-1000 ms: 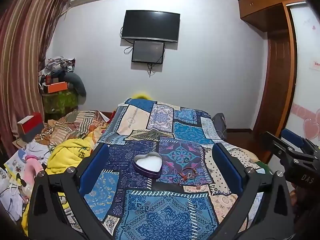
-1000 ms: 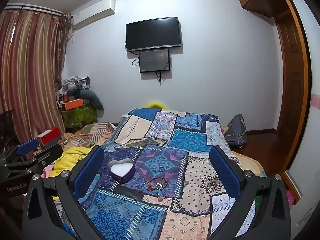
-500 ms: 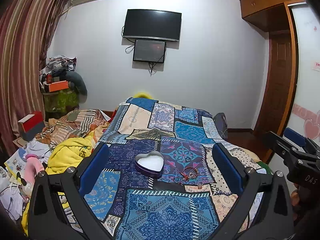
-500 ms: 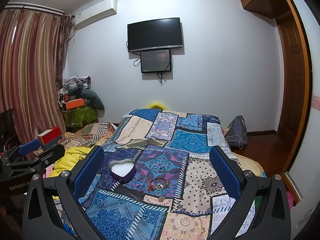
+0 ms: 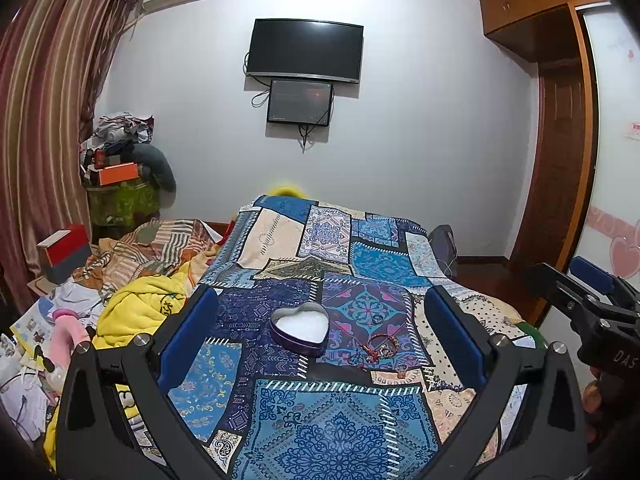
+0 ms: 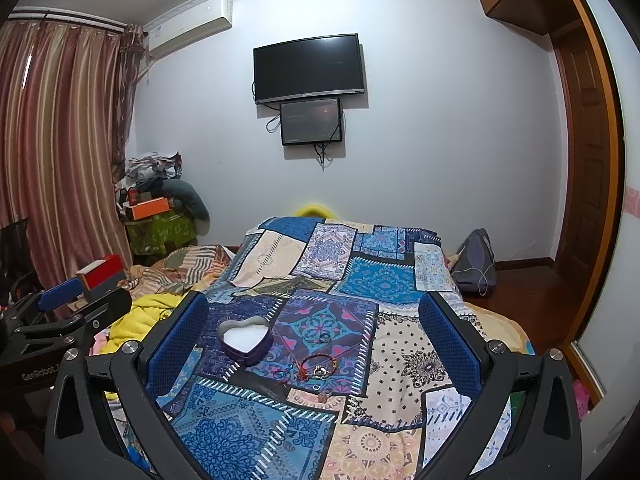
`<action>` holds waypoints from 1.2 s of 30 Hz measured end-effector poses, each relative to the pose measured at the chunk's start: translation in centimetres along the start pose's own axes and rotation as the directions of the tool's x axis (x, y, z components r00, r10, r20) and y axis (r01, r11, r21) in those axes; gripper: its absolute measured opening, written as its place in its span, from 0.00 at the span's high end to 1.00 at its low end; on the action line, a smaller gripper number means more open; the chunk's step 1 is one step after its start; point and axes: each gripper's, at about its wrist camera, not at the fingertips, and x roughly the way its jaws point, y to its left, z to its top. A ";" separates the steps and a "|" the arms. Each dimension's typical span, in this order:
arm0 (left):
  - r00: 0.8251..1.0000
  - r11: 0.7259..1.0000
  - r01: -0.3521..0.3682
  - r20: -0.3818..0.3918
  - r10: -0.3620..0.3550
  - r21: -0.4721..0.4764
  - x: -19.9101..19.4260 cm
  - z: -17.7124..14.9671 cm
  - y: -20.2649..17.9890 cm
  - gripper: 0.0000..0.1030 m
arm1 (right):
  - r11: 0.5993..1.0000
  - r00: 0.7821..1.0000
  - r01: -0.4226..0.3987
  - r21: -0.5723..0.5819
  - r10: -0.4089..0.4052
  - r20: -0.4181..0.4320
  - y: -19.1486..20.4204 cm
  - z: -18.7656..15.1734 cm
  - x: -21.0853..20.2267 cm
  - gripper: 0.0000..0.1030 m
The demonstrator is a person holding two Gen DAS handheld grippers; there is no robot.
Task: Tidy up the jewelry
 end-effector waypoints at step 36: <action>1.000 1.000 -0.004 -0.019 0.004 0.009 0.8 -0.3 -0.6 0.00 | 1.000 1.000 0.003 -0.002 -0.003 -0.010 -0.2 -0.8 0.5 0.00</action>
